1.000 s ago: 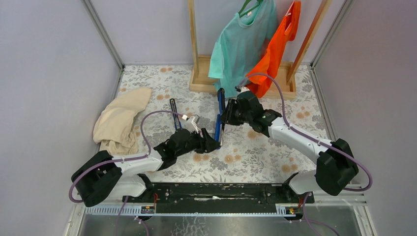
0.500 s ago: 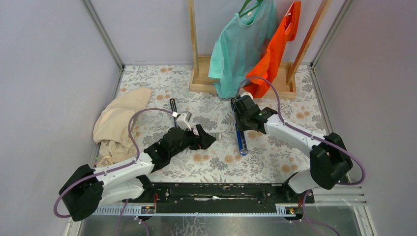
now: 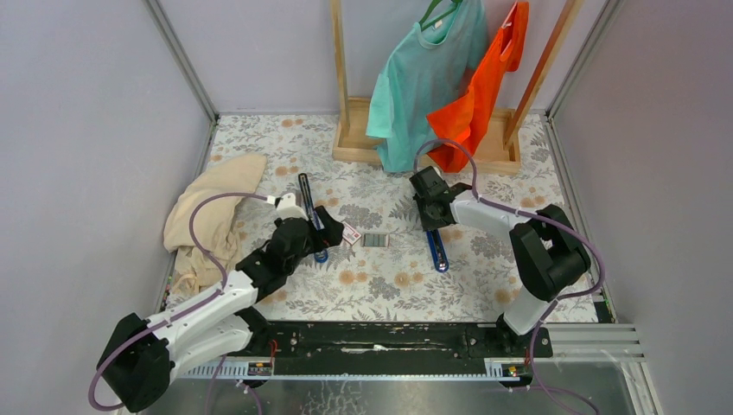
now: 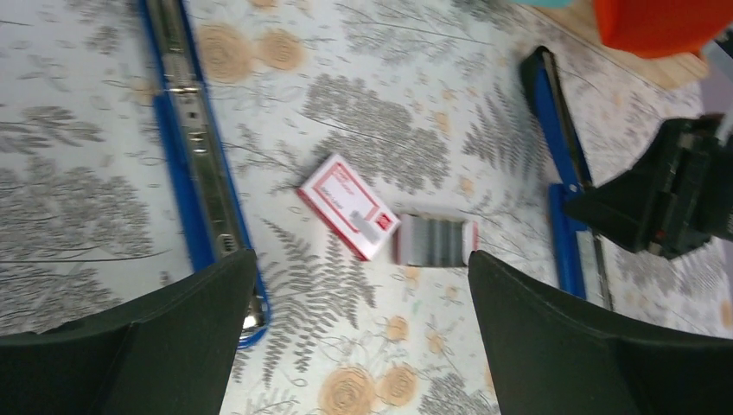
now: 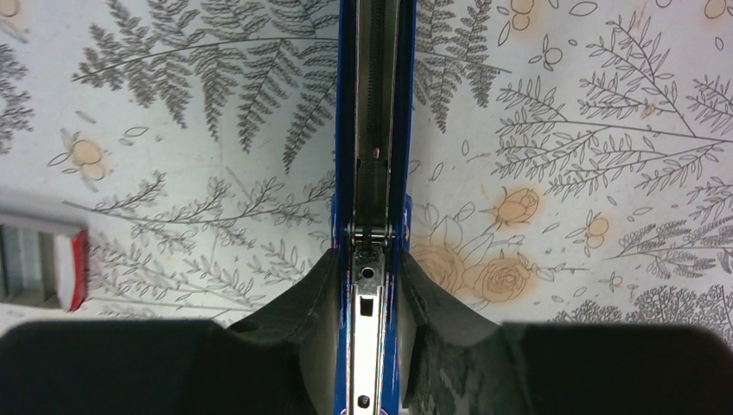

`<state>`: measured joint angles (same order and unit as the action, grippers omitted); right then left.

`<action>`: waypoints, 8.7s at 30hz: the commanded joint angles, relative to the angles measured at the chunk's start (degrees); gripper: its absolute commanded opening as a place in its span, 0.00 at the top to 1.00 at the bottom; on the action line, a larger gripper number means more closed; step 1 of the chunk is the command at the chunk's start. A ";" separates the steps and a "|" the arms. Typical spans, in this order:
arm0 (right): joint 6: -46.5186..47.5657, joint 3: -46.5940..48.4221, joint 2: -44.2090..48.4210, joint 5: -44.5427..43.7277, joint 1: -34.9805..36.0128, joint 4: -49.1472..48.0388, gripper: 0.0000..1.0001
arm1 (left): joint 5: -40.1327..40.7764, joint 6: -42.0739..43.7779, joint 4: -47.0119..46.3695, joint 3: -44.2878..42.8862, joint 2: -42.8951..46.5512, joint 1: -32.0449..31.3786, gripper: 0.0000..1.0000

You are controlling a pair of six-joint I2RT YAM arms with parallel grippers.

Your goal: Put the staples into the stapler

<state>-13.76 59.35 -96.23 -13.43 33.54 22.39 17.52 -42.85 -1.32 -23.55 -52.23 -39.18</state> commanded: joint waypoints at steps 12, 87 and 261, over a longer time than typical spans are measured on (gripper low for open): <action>3.76 3.31 -1.36 0.05 -1.90 -2.05 0.53 | 8.82 4.69 -4.12 6.00 2.80 5.51 0.00; -4.79 14.65 -7.41 4.50 15.88 1.81 0.59 | 4.01 3.74 -0.34 1.31 -6.28 7.25 0.00; -9.28 -18.27 37.73 35.29 7.97 -42.05 0.58 | -51.31 -2.72 -18.55 -6.83 0.05 10.88 0.81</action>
<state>-33.98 33.32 -61.19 17.89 43.03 -38.00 -34.87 -57.67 -41.54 -23.62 -55.46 -28.10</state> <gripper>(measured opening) 0.389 0.229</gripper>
